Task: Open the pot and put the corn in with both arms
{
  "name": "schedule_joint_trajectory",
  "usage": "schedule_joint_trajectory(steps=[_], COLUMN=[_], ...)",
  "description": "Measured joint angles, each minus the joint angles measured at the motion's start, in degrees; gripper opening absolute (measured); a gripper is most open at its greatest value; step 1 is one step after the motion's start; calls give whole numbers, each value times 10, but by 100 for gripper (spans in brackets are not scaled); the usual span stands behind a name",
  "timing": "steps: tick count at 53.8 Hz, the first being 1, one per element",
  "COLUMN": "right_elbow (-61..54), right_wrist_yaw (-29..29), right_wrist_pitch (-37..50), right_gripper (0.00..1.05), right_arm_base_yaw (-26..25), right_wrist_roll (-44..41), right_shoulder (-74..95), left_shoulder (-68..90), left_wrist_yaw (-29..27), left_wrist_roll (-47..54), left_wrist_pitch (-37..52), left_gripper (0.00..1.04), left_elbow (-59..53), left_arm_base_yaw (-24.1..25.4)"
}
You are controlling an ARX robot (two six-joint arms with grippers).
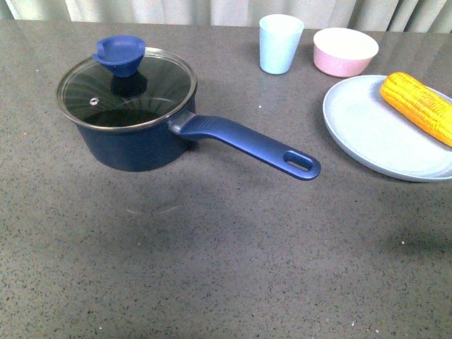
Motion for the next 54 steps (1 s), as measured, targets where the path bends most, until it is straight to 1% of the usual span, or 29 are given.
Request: schedule_joint_trajectory(steps=[37,38,40,42,44,47,50,54], right_elbow=[0,0,0,0,0,0,0,0], right_wrist_yaw=[0,0,0,0,0,0,0,0], right_wrist_pitch=[0,0,0,0,0,0,0,0], right_gripper=[96,96,96,96,96,96,96,96], right_arm_base_yaw=[0,0,0,0,0,0,0,0], right_wrist_roll=[0,0,0,0,0,0,0,0], right_shoulder=[0,0,0,0,0,0,0,0], left_shoulder=[0,2,21,52,91,154,219,385], left_wrist_yaw=[0,5,44,67,84,103,113,125], left_wrist_roll=[0,-3,-23,-36,-49,-66,-70,-71], left_wrist_pitch=[0,-3,-48,-69,-64,-25,36,193], left_gripper=[96,96,96,96,96,96,96,96], left_elbow=[0,1,16,30,38,47,54,77], left_arm_base_yaw=[0,1,9,11,11,10,8,9])
